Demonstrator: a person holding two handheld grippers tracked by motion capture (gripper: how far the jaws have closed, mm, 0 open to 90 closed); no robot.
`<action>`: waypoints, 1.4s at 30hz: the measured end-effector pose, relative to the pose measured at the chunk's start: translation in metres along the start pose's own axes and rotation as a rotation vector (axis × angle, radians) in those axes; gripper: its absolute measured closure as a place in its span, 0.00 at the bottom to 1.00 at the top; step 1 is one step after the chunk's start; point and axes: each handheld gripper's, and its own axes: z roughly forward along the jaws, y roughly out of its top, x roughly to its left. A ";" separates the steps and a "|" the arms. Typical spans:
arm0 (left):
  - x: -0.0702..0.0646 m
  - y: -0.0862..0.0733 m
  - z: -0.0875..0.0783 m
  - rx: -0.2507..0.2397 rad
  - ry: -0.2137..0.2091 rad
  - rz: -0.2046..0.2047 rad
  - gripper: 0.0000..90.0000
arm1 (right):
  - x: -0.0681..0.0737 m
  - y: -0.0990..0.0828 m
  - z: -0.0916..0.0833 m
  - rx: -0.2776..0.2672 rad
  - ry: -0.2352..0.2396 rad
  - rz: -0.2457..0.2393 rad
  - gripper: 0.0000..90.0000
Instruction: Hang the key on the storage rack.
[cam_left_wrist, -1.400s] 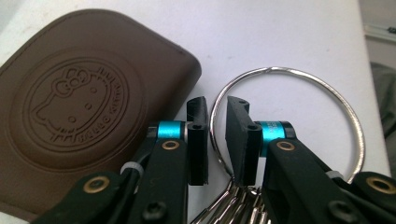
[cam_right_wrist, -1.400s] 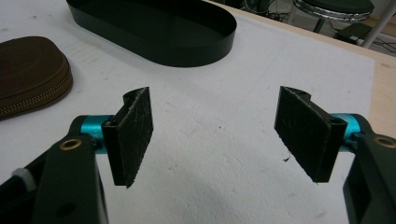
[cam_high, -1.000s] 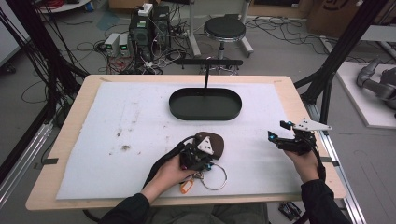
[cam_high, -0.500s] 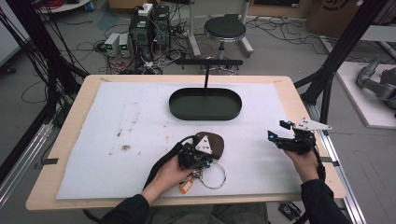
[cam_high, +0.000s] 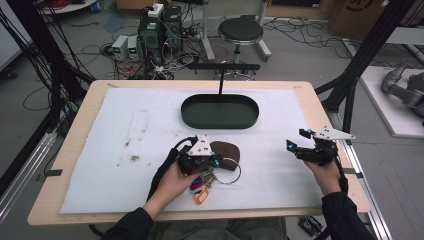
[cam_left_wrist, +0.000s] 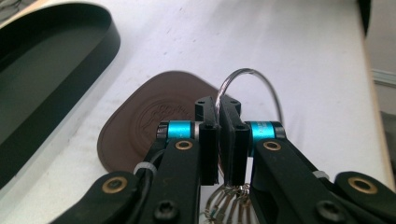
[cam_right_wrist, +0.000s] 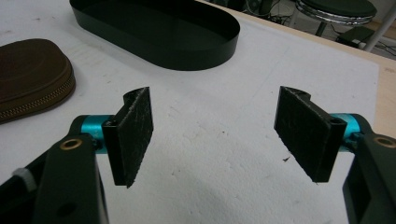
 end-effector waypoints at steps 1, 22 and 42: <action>-0.002 0.001 0.000 -0.001 0.000 0.010 0.96 | 0.000 0.000 0.000 0.002 0.000 0.002 0.32; -0.018 -0.004 0.000 0.040 -0.149 0.039 0.91 | 0.002 0.001 0.002 0.001 0.008 -0.001 0.32; -0.006 0.011 -0.035 -0.057 -0.100 0.029 0.96 | 0.001 0.001 0.003 0.000 0.010 -0.002 0.32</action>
